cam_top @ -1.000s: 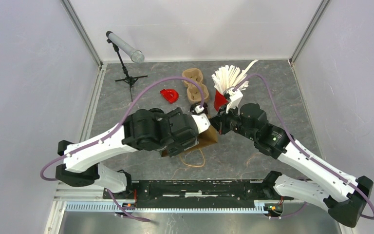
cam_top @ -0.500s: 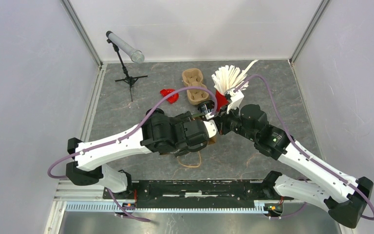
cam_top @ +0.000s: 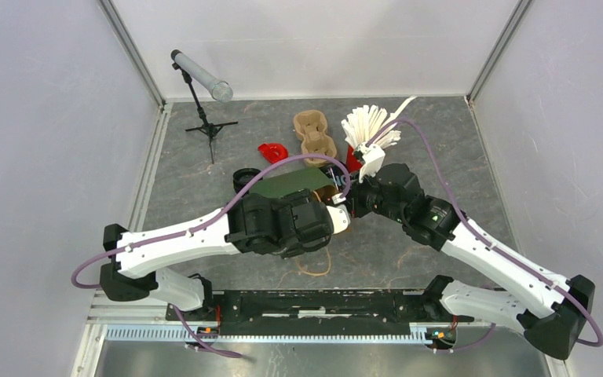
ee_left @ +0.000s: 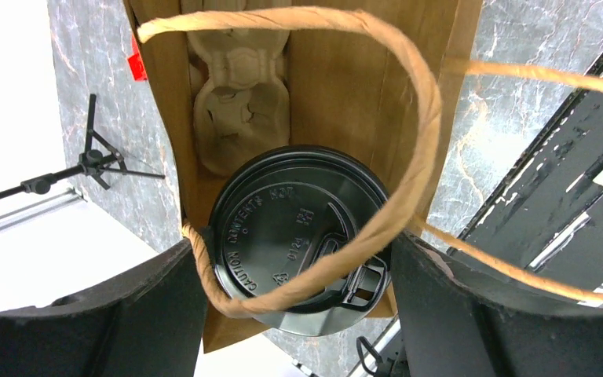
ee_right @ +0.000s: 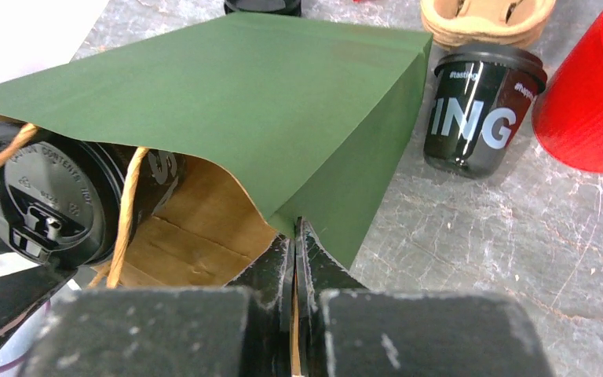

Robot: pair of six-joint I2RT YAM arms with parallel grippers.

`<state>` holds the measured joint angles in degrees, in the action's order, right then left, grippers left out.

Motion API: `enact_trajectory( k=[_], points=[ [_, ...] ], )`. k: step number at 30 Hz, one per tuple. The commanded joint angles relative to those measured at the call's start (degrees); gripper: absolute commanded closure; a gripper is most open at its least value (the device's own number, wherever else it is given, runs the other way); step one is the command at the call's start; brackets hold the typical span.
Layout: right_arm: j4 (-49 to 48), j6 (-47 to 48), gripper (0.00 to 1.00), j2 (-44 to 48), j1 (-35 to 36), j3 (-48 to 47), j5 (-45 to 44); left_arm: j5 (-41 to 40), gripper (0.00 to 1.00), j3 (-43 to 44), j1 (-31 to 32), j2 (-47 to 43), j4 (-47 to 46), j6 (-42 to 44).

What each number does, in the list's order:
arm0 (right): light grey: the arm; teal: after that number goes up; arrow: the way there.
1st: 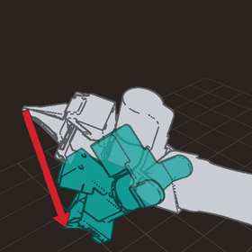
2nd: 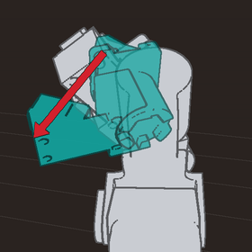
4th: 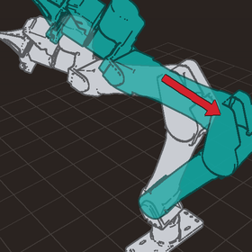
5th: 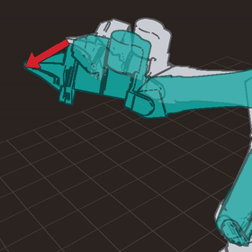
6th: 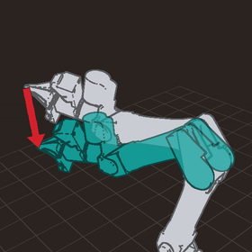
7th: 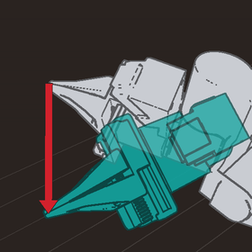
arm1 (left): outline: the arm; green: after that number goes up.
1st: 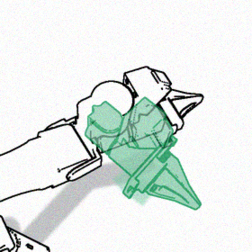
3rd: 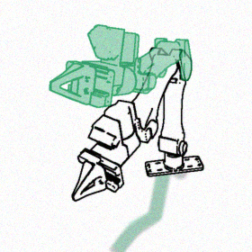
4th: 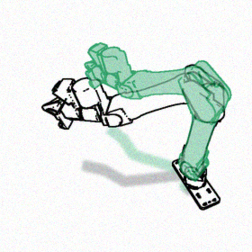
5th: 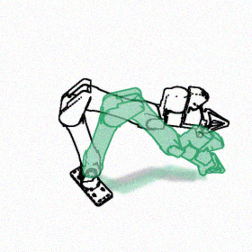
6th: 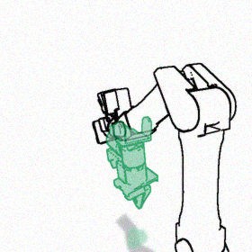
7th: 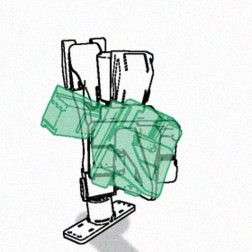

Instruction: Pack the takeout coffee

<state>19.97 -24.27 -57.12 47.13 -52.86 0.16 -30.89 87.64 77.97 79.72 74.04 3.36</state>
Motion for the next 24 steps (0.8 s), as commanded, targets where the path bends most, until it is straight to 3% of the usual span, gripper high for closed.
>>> enact_trajectory(
  k=[1,8,13,24],
  points=[
    [3.8,-1.3,1.0,-1.0,0.2,-3.0,0.6,1.3,0.58,1.1,0.4,-1.8,-4.5,3.2],
    [7.6,-3.8,1.0,-2.7,0.2,-7.4,-2.3,0.4,0.58,6.4,1.4,-2.3,-2.1,2.7],
    [8.8,-4.5,1.0,-4.1,0.1,-10.4,-2.0,4.4,0.58,11.1,2.2,-1.2,1.5,2.5],
    [13.1,-6.1,1.0,-5.8,-0.7,-13.3,4.3,0.3,0.6,8.9,3.7,-2.0,1.4,4.9]
  ],
)
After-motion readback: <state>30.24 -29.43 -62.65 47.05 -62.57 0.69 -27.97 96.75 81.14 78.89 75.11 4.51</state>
